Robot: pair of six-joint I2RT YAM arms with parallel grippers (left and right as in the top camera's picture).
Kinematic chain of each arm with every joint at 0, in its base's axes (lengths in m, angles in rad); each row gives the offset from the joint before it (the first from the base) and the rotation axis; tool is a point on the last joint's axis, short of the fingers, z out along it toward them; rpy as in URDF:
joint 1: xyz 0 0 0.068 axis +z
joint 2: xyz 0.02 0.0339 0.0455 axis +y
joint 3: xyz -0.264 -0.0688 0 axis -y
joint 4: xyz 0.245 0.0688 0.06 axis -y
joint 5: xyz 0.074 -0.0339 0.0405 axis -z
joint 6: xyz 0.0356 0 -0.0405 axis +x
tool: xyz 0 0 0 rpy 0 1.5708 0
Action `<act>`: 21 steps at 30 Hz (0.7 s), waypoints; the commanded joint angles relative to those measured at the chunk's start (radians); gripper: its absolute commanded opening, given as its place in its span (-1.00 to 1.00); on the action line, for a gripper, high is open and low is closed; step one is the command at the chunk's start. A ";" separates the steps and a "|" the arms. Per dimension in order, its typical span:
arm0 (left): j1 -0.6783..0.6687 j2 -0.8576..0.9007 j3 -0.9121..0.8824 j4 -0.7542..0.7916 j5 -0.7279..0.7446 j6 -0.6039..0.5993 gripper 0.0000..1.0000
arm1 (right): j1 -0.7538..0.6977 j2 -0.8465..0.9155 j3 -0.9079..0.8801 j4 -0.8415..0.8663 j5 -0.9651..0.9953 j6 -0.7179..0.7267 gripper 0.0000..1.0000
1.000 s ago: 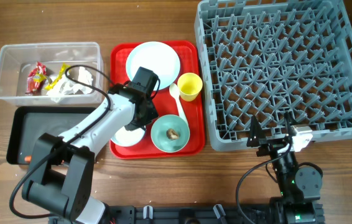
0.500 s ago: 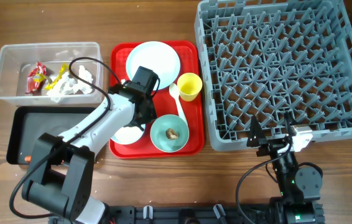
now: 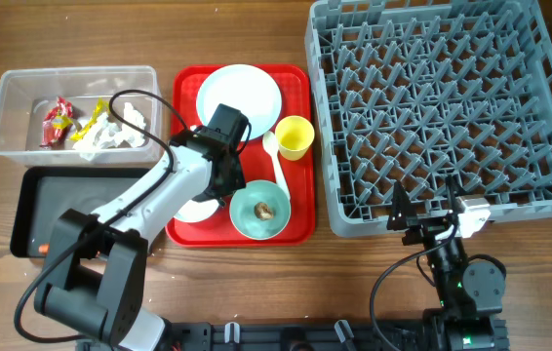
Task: Sort waste into correct bins and load items into the dishwasher rack
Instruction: 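Lift the light-blue rice bowl with the left gripper off the tray, then tip the rice bowl over the black tray to pour out rice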
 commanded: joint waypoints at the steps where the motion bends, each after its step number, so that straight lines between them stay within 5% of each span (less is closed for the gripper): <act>1: 0.006 -0.034 0.057 -0.033 -0.003 0.031 -0.92 | 0.004 -0.002 -0.001 0.005 0.011 0.007 1.00; 21: 0.302 -0.318 0.117 -0.137 -0.021 0.137 -0.92 | 0.004 -0.002 -0.001 0.005 0.011 0.007 0.99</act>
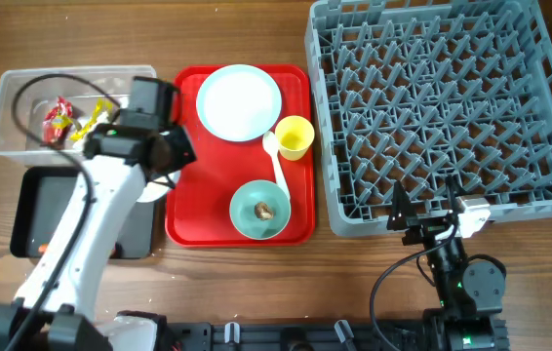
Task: Sort waste into correct bins and load items into the dishwasher rack
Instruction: 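Tip the rice bowl over the black tray to pour out rice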
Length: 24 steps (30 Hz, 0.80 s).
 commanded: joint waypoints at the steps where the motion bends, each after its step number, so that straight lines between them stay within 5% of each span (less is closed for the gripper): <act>1: 0.071 -0.077 0.021 -0.039 -0.020 0.028 -0.92 | 0.004 -0.002 -0.001 0.005 0.011 0.006 0.99; 16: 0.214 -0.169 -0.006 -0.030 -0.165 0.154 -0.91 | 0.004 -0.002 -0.001 0.005 0.011 0.007 0.99; 24: 0.497 -0.169 -0.007 0.045 0.222 0.259 -0.92 | 0.004 -0.002 -0.001 0.005 0.011 0.006 0.99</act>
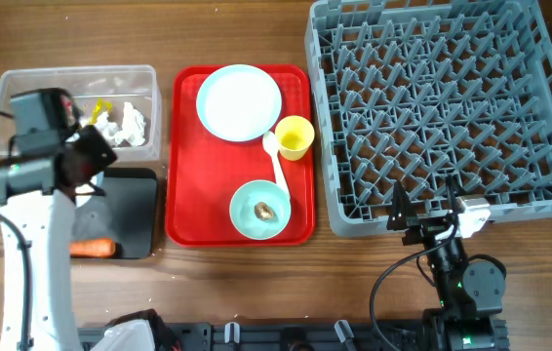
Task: Sort waste into correct bins and load items into the dishwasher rack
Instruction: 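Tip the rice bowl over the black tray to pour out rice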
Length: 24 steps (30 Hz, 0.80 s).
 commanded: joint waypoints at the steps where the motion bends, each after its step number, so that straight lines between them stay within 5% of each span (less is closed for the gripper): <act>1: 0.116 -0.013 -0.006 0.043 0.235 0.070 -0.92 | 0.004 -0.002 -0.001 0.005 0.011 0.006 0.99; 6: 0.225 -0.013 -0.041 0.103 0.377 0.073 -0.92 | 0.004 -0.002 -0.001 0.005 0.011 0.007 0.99; 19: 0.262 -0.013 -0.330 0.348 0.388 0.071 -0.92 | 0.004 -0.002 -0.001 0.005 0.011 0.006 1.00; 24: 0.286 -0.013 -0.330 0.349 0.693 0.148 -0.92 | 0.004 -0.002 -0.001 0.005 0.011 0.006 0.99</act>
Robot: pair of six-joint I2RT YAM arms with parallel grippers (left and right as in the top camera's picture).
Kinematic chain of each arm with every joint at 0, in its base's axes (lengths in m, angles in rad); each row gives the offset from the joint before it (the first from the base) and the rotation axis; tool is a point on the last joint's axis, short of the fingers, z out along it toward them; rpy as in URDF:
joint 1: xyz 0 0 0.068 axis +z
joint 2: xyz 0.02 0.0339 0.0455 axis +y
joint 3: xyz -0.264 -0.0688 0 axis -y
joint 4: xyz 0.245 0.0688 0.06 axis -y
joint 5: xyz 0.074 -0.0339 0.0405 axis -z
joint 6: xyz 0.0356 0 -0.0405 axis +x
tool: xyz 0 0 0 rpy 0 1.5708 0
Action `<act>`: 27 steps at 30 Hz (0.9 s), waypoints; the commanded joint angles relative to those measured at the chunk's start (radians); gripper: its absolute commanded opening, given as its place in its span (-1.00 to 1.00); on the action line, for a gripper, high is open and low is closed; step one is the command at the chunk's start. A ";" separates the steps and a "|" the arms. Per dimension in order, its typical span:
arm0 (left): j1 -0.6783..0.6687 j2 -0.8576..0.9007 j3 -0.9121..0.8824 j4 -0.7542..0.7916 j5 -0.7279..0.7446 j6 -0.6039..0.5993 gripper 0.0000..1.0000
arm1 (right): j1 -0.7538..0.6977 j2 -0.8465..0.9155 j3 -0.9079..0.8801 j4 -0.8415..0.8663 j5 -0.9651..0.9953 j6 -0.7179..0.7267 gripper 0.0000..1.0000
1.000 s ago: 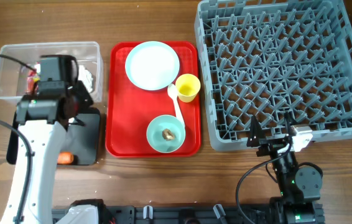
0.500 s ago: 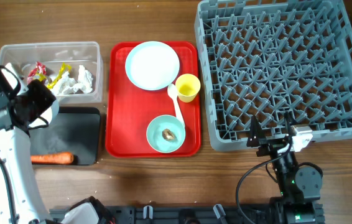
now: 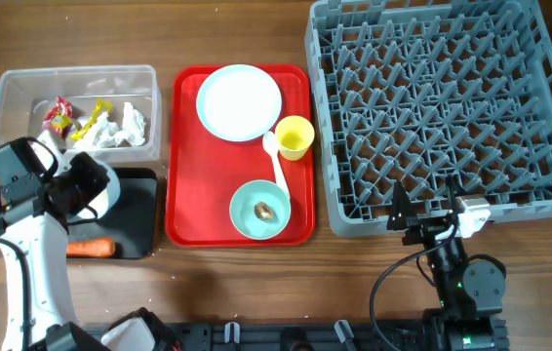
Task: Sort waste into correct bins and load items into the dishwasher rack
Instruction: 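Tip the rice bowl over the black tray to pour out rice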
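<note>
My left gripper point(image 3: 89, 185) hangs over the black bin point(image 3: 139, 222), shut on a small white dish point(image 3: 109, 192) that is tilted above the bin. An orange piece of food point(image 3: 91, 248) lies in that bin. The red tray point(image 3: 183, 200) carries a white plate point(image 3: 240, 101), a yellow cup point(image 3: 295, 136), a white spoon point(image 3: 278, 168) and a teal bowl point(image 3: 260, 209) with a scrap of food in it. A grey dishwasher rack point(image 3: 442, 107) fills the right side. My right gripper point(image 3: 422, 216) rests open at the rack's front edge, holding nothing.
A clear plastic bin point(image 3: 18, 97) at the back left holds crumpled paper and wrappers. It stands directly behind the black bin. Bare wooden table runs along the front edge between the two arms.
My left gripper has shifted slightly toward the front over the black bin, with the white dish still in it. The wrappers in the clear bin are uncovered again. The right arm has not moved.
My left gripper was on a small white dish at the red tray's front left corner. It then held the dish left of the tray, then over the black bin, where an orange food piece showed. It holds the dish there now. The right arm stayed put.
</note>
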 commanded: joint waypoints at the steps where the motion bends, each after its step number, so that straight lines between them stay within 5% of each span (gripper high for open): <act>1: 0.030 -0.011 0.001 0.004 0.272 0.095 -0.92 | 0.004 -0.002 -0.001 0.005 0.011 0.007 0.99; 9: 0.093 -0.011 -0.002 -0.069 0.450 0.324 -0.92 | 0.004 -0.002 -0.001 0.005 0.011 0.007 0.99; 22: 0.314 -0.011 -0.002 -0.067 0.875 0.386 -0.92 | 0.004 -0.002 -0.001 0.005 0.011 0.006 0.99; 27: 0.359 -0.011 -0.003 -0.081 0.921 0.386 -0.92 | 0.004 -0.002 -0.001 0.005 0.011 0.007 0.99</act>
